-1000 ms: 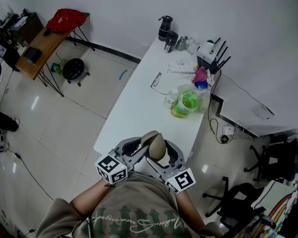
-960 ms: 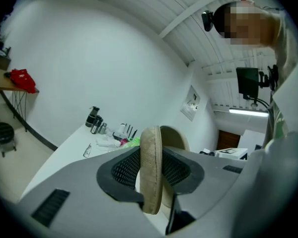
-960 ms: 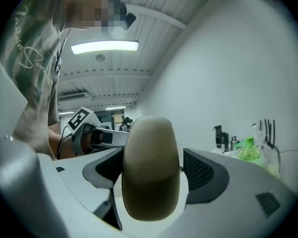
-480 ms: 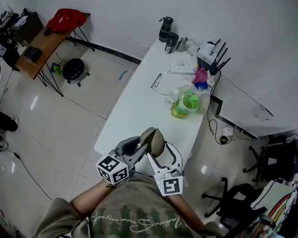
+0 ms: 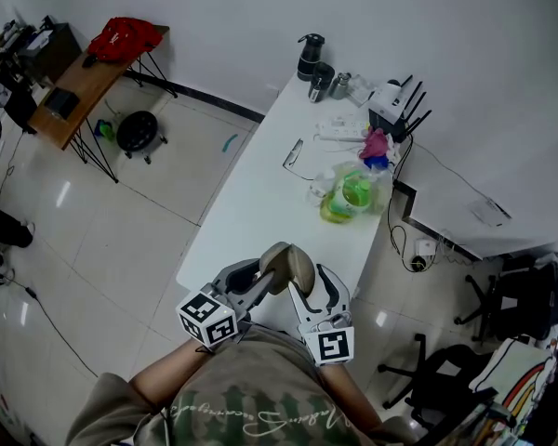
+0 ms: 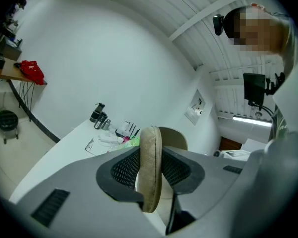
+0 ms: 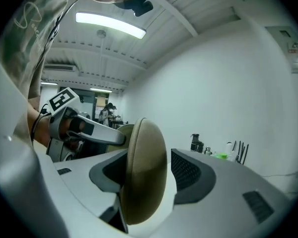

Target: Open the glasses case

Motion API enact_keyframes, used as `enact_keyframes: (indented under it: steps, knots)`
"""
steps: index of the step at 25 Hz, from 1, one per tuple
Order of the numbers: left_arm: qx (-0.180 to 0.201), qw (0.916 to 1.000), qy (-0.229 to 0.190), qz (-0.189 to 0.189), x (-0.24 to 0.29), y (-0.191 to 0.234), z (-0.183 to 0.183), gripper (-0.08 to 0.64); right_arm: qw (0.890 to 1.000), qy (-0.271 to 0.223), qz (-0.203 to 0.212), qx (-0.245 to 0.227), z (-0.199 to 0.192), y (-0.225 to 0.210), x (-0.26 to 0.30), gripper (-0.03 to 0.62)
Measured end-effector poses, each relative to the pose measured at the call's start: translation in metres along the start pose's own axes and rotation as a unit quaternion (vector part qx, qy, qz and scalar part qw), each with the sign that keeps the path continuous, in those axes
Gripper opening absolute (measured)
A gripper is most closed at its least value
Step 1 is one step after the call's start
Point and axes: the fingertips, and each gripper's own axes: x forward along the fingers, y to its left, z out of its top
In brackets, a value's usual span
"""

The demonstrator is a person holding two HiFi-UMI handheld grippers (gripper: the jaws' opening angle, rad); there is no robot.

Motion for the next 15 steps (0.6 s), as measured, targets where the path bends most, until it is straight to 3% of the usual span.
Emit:
enact_keyframes:
  steps: [5, 10, 12, 13, 15]
  knots:
    - [0.002, 1.0000, -0.001, -0.007, 0.004, -0.006, -0.002, 0.126, 1.000, 0.005, 0.002, -0.015, 0.002, -0.007, 0.004, 0.227]
    - [0.016, 0.9998, 0.007, 0.007, 0.003, 0.000, -0.006, 0.126, 0.999, -0.016, 0.007, 0.029, 0.006, -0.011, 0.001, 0.196]
    - [0.019, 0.9996, 0.013, 0.013, 0.002, 0.005, -0.010, 0.126, 0.997, -0.036, 0.018, 0.060, 0.011, -0.014, -0.002, 0.142]
    - [0.020, 0.9996, 0.017, 0.006, 0.002, 0.004, -0.011, 0.126, 0.997, -0.037, 0.029, 0.069, 0.011, -0.014, -0.002, 0.064]
    - [0.024, 0.9993, 0.024, -0.017, 0.005, -0.005, -0.013, 0.126, 0.995, -0.030, 0.054, 0.077, 0.007, -0.006, 0.001, 0.064]
